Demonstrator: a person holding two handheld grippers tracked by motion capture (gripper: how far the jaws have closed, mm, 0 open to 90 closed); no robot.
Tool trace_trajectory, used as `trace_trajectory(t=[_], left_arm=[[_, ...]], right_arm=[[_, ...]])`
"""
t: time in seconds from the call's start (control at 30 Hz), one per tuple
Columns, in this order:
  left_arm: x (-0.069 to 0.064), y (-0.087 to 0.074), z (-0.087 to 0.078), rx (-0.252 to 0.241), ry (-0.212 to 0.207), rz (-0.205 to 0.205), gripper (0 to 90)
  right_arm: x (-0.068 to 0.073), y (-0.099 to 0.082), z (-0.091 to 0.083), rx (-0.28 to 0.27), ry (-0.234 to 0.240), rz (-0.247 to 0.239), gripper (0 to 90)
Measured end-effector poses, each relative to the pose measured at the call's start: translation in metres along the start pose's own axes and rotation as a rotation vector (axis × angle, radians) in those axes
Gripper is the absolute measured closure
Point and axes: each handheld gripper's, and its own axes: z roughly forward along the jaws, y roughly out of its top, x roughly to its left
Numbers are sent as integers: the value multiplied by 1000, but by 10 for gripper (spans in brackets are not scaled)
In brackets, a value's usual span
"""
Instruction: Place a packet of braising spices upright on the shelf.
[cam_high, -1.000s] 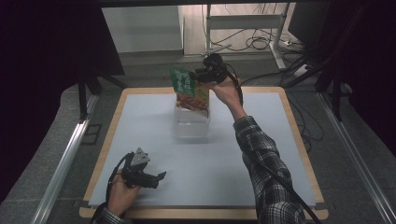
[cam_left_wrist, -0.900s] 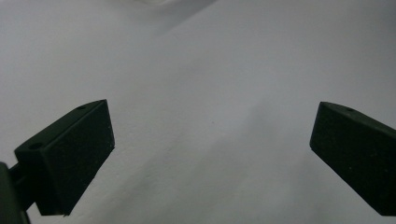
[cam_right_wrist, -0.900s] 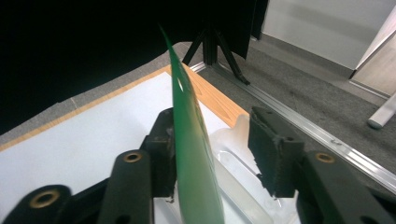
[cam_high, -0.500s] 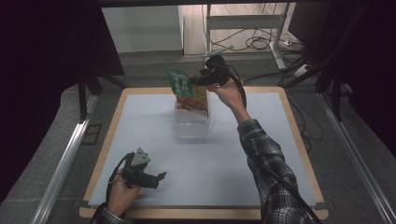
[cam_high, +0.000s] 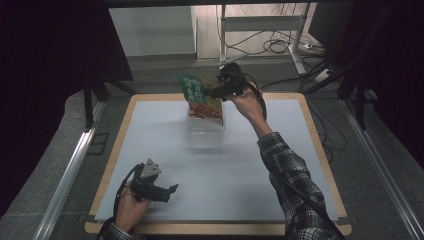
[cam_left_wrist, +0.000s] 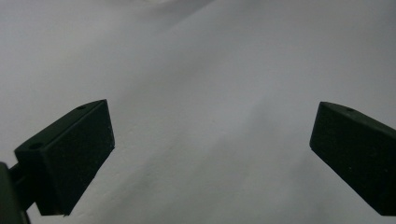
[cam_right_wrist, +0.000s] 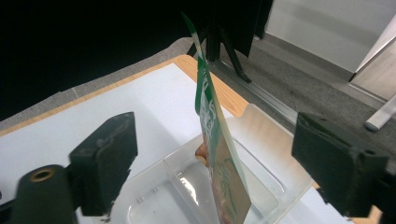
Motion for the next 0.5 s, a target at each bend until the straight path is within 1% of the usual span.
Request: trace_trajectory(t=[0.03,0.13,0.3,0.5], left_arm=[[0,0,0,0,0,0,0],[0,0,0,0,1,-2,0],[0,-1,-1,0,4,-4,0],[0,-2,-1,0,4,-6,0]], right_arm=[[0,0,0,0,0,0,135],[2,-2,-4,-9,-2,-2,99],[4,-4,-8,-8,-7,-11,76],[7,-7,-14,-19,5,-6,44]])
